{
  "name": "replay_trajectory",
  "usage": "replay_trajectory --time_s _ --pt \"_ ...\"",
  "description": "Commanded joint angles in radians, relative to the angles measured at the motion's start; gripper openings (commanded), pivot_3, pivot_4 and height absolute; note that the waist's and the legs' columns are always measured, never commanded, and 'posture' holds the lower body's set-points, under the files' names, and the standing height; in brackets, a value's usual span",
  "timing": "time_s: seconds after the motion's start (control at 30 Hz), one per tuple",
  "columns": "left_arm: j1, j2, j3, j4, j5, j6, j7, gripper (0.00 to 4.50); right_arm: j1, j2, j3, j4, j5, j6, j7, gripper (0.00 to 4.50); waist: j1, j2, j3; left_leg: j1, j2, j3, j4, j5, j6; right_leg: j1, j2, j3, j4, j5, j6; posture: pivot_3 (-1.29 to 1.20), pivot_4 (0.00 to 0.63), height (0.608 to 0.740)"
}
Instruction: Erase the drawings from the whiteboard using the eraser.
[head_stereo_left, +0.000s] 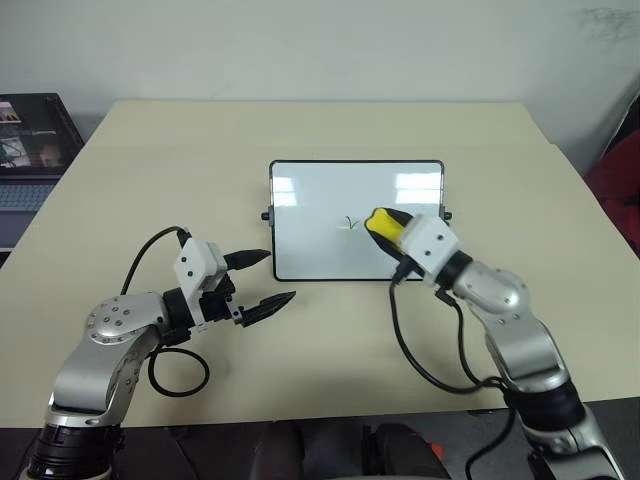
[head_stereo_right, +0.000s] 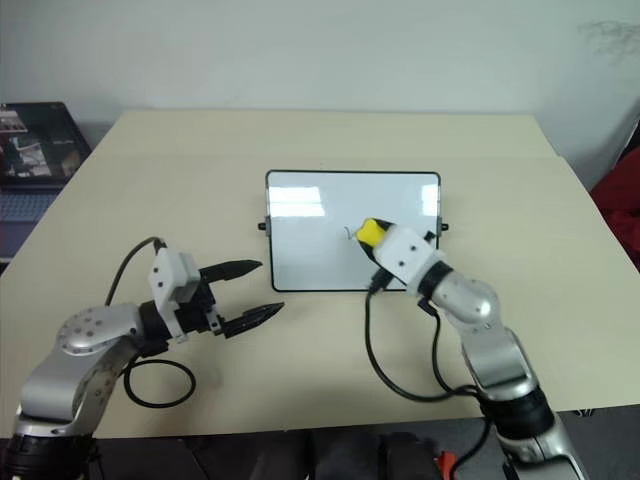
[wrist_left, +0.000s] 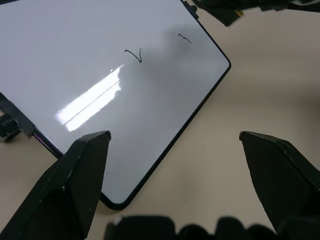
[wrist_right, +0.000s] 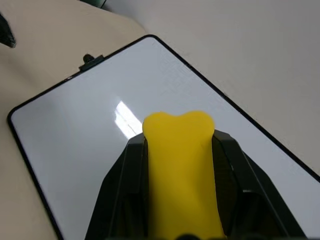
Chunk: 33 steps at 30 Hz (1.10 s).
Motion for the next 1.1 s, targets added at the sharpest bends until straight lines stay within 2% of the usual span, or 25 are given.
replay_trajectory --time_s 0.03,0.3,0.5,0.77,1.1 --pt "-0.023 -0.001 -0.004 -0.022 -0.011 -0.005 -0.003 4.5 -0.091 0.014 -0.007 0.097 -0.035 -0.035 -0.047 1.3 0.003 0.0 0.0 0.0 0.0 0.0 0.0 0.0 0.0 0.0 0.0 0.0 0.0 0.0 0.0 0.0 0.15 0.74" --pt "-0.018 0.003 -0.015 -0.022 -0.004 -0.011 -0.001 4.5 -0.249 0.065 -0.011 0.334 -0.074 -0.109 -0.153 1.3 0.001 0.0 0.0 -0.001 0.001 0.001 0.001 0.0 0.0 -0.001 0.0 0.001 0.0 0.0 0.0 0.0 0.15 0.74" --pt "-0.027 0.009 -0.018 -0.013 -0.002 -0.013 -0.01 4.5 -0.297 0.107 0.008 0.471 -0.088 -0.187 -0.188 1.3 0.001 0.0 0.0 -0.001 0.001 0.001 0.001 0.0 0.0 -0.001 0.0 0.001 0.0 0.0 0.0 0.0 0.15 0.74" --pt "-0.016 0.008 -0.009 -0.029 -0.015 -0.003 -0.014 4.5 -0.258 0.164 0.036 0.543 -0.084 -0.209 -0.176 1.3 -0.001 0.0 0.0 0.0 0.001 0.001 0.001 0.0 0.0 -0.001 -0.001 0.001 0.002 0.0 0.0 0.0 0.15 0.74" --pt "-0.011 0.018 -0.008 -0.047 -0.019 0.018 -0.014 4.5 -0.165 0.15 0.119 0.562 -0.098 -0.111 -0.026 1.3 -0.005 -0.001 -0.001 0.013 0.002 0.0 0.001 0.0 0.0 0.01 -0.002 0.0 0.003 0.0 0.0 0.0 0.15 0.74"
